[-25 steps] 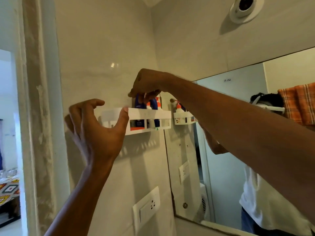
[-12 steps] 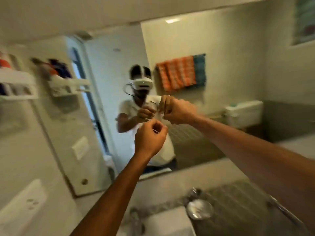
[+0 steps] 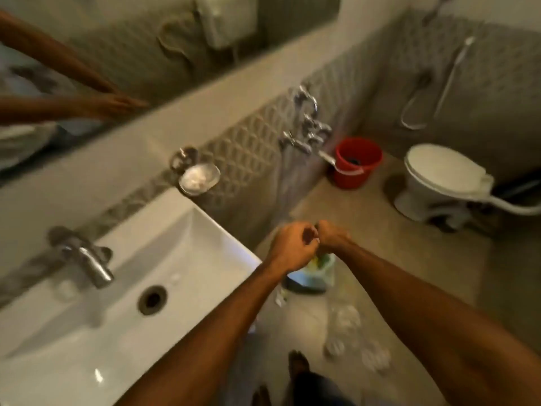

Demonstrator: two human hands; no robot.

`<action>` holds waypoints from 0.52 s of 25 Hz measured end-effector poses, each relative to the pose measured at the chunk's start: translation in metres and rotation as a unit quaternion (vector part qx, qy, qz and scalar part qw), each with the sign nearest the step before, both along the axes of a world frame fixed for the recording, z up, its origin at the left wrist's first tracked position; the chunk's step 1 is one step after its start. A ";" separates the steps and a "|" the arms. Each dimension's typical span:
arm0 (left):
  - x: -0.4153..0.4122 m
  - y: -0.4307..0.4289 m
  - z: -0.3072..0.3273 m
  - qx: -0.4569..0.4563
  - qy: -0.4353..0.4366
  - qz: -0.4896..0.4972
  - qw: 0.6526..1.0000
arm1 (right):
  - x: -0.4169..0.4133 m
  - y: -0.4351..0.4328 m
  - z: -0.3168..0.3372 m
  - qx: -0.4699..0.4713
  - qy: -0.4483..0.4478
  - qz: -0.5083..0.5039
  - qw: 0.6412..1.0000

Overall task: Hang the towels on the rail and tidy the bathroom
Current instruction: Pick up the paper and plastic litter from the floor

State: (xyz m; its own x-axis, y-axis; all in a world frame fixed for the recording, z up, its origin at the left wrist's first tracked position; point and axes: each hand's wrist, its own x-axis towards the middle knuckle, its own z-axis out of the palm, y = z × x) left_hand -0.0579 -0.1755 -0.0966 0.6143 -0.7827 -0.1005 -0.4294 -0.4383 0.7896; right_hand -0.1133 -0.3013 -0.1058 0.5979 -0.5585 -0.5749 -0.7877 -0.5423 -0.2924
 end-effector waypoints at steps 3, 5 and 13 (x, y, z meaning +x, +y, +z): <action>-0.050 0.004 -0.062 0.012 0.053 -0.033 0.998 | -0.051 0.014 -0.066 0.047 0.032 -0.042 0.998; -0.065 0.020 -0.118 0.056 0.103 -0.007 0.993 | -0.072 0.029 -0.117 0.070 0.040 -0.097 0.992; -0.039 0.113 -0.416 0.251 0.252 0.299 0.886 | -0.106 0.088 -0.382 0.262 0.002 -0.265 0.928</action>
State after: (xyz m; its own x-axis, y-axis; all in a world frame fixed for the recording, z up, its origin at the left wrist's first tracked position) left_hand -0.0966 -0.0624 -0.5126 0.6818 -0.1125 -0.7228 0.3496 -0.8179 0.4570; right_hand -0.2196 -0.2135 -0.4879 0.3167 -0.4166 -0.8521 -0.9046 0.1375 -0.4035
